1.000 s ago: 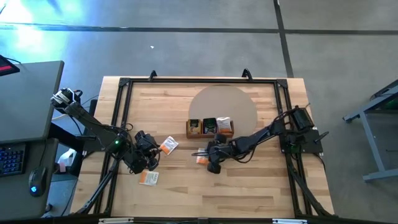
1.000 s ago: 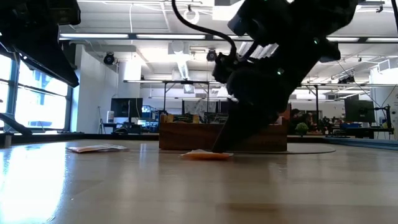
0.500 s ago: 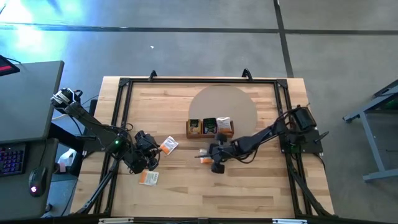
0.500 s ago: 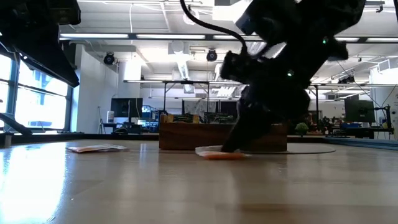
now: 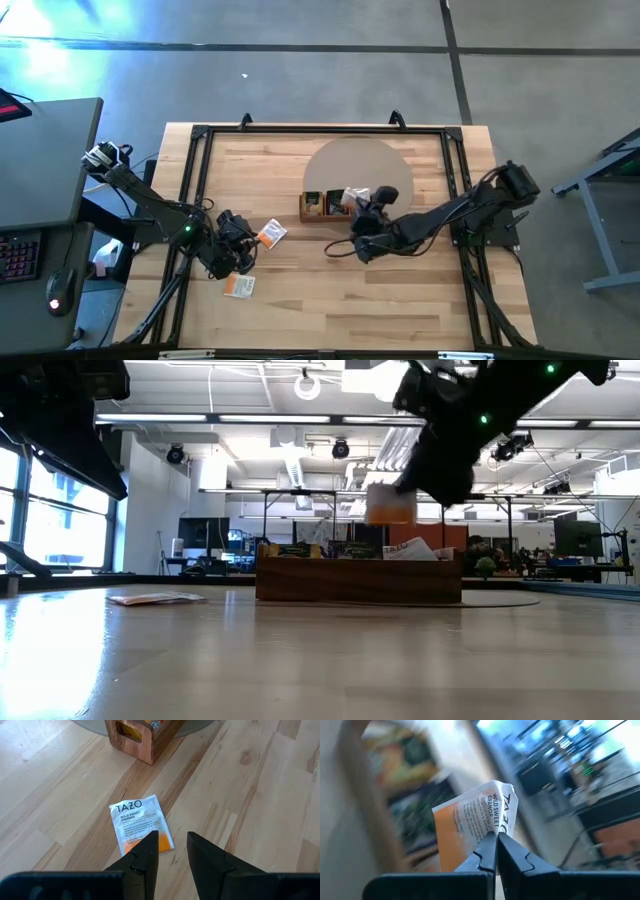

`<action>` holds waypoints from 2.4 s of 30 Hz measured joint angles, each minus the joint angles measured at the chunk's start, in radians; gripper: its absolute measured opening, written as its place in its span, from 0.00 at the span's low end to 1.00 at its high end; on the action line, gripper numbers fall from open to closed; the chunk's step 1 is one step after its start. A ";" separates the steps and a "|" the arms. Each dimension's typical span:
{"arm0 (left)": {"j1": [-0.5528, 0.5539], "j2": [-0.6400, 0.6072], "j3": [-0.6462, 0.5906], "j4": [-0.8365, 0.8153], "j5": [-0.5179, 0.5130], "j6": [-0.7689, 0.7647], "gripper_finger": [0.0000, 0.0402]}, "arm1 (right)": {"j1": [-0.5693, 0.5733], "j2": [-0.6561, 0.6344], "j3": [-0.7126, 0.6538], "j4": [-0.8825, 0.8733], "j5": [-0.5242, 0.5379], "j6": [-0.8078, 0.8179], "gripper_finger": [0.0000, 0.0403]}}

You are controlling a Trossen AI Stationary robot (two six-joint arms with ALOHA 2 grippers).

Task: Pick & Place Tea
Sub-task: Put the white tea bag into the right section of the wooden organizer

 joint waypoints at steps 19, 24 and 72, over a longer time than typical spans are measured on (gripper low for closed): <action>0.000 0.000 0.000 0.001 0.002 0.000 0.25 | -0.081 0.001 0.000 -0.202 -0.254 0.081 0.14; 0.000 0.000 0.000 0.001 0.002 0.000 0.25 | -0.089 0.001 0.000 -0.202 -0.205 0.045 0.22; 0.000 0.000 0.000 0.000 -0.001 0.000 0.25 | -0.151 -0.001 -0.087 0.057 -0.492 0.019 0.01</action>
